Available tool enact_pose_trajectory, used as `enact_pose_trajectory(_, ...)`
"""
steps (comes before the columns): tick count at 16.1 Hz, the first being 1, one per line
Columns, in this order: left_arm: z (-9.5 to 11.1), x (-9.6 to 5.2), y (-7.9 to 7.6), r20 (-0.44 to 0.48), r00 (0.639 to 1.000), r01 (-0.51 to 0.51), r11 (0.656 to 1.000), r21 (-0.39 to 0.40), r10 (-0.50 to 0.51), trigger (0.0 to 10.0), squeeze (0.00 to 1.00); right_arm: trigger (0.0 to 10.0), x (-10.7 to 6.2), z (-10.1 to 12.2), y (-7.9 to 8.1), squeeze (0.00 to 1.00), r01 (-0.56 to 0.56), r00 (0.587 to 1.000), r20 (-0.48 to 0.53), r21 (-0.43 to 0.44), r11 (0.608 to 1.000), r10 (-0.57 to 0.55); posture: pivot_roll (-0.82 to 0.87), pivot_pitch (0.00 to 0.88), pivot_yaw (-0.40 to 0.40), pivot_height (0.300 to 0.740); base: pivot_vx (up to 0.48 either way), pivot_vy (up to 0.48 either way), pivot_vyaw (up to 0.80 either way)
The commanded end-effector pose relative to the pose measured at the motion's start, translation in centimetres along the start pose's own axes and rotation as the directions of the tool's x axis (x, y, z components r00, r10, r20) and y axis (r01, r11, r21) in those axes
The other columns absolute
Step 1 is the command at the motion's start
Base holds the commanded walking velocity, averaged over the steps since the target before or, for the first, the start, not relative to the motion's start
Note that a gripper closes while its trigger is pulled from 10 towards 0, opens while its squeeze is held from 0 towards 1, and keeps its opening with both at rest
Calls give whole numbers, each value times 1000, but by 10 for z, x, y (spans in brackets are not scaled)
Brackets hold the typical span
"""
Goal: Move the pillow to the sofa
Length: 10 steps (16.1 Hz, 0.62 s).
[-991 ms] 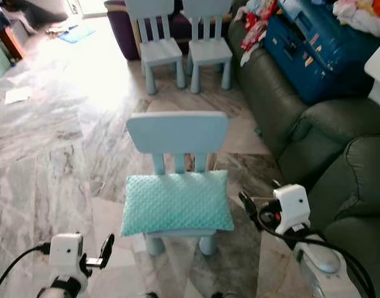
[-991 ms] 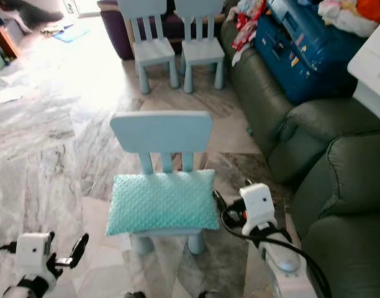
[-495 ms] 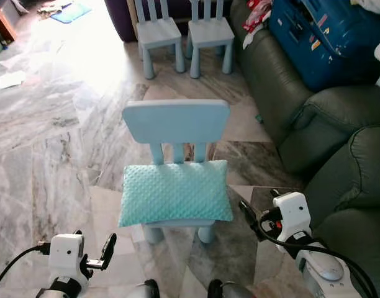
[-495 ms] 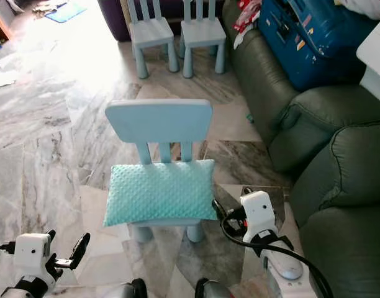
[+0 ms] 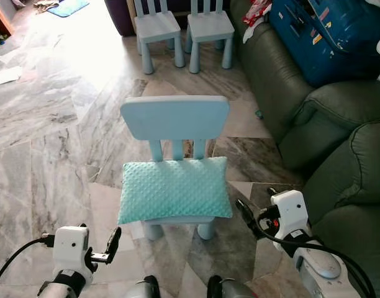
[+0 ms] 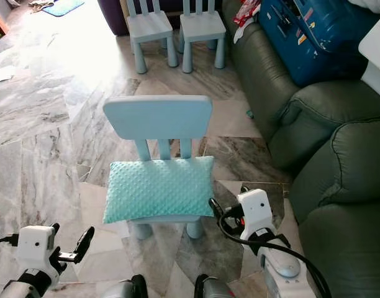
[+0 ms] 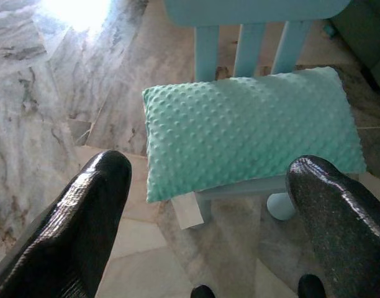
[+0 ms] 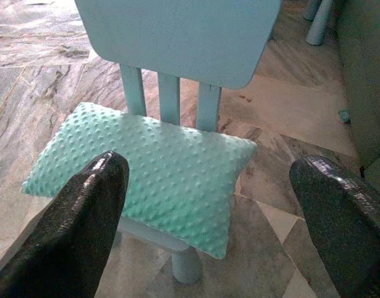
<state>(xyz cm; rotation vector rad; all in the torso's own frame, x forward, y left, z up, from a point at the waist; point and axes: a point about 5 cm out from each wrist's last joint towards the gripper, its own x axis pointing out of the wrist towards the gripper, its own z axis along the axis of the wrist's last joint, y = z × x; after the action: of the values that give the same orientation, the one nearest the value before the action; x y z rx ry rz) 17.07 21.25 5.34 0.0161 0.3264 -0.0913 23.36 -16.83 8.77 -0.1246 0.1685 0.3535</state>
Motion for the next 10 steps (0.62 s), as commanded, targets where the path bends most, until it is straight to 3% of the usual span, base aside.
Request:
enact_pose_trajectory(1,-3,-4,0,-29,999,-13,1000,7,13,10000,0,10000,-2,3,3,0,-21,1000,6,1,1000,21,-111,258,9,740,0,0,0)
enact_pose_trajectory(7,-4,-5,1,-45,999,-22,1000,9,22,10000,0,10000,-1,3,3,0,-28,1000,3,-3,1000,28,-114,255,9,740,0,0,0)
enact_pose_trajectory(10,-5,-3,1,-46,999,-17,1000,9,18,10000,0,10000,-1,3,3,0,-32,999,4,-5,999,32,-115,252,9,715,0,0,0)
